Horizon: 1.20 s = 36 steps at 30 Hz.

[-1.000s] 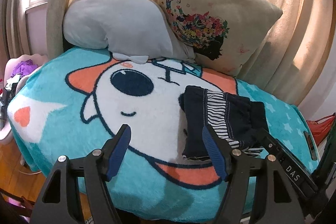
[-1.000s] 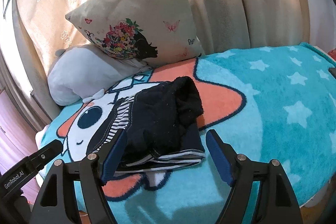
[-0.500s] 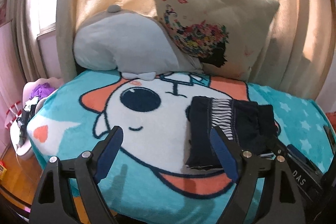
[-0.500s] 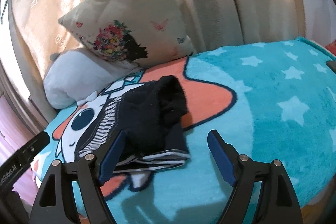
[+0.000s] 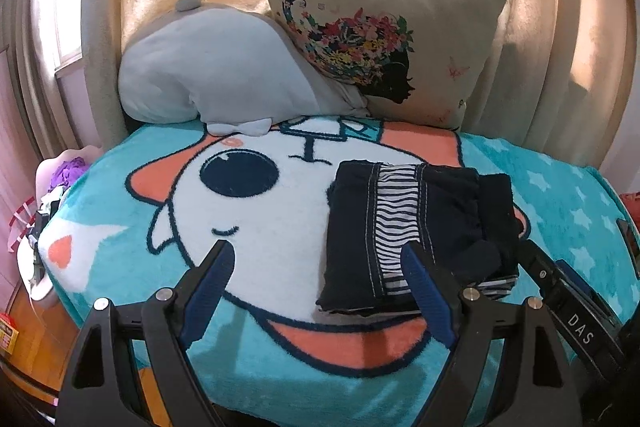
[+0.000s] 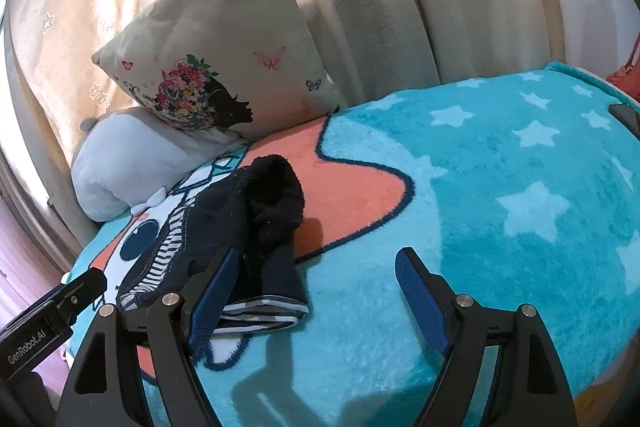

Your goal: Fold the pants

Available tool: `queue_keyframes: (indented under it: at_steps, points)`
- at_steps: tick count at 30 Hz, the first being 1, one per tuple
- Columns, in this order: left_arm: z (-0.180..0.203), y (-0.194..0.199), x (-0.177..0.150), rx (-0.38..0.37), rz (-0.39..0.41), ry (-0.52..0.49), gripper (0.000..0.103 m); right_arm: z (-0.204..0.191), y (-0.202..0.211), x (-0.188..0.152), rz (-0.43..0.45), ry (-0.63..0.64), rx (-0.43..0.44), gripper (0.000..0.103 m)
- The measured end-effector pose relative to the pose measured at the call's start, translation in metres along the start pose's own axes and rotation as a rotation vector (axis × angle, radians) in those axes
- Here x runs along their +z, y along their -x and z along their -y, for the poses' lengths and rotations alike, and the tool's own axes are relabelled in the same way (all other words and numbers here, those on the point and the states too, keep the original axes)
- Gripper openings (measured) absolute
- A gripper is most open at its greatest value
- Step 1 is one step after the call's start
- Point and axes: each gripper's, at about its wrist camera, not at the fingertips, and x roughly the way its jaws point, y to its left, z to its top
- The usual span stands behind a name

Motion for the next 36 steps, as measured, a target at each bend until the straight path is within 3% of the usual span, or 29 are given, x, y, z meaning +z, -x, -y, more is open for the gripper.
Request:
queue_keyframes:
  at_steps: [20, 24, 36]
  points:
    - [-0.011, 0.026, -0.001, -0.028, 0.053, 0.022, 0.084, -0.019, 0.019, -0.002, 0.032, 0.057, -0.013, 0.085]
    - [-0.014, 0.029, 0.000, -0.030, 0.059, 0.032, 0.088, -0.021, 0.022, -0.001, 0.039, 0.063, -0.012, 0.085]
    - [-0.011, 0.008, 0.011, -0.076, 0.021, 0.020, 0.094, 0.011, 0.015, 0.012, 0.044, -0.004, -0.053, 0.085]
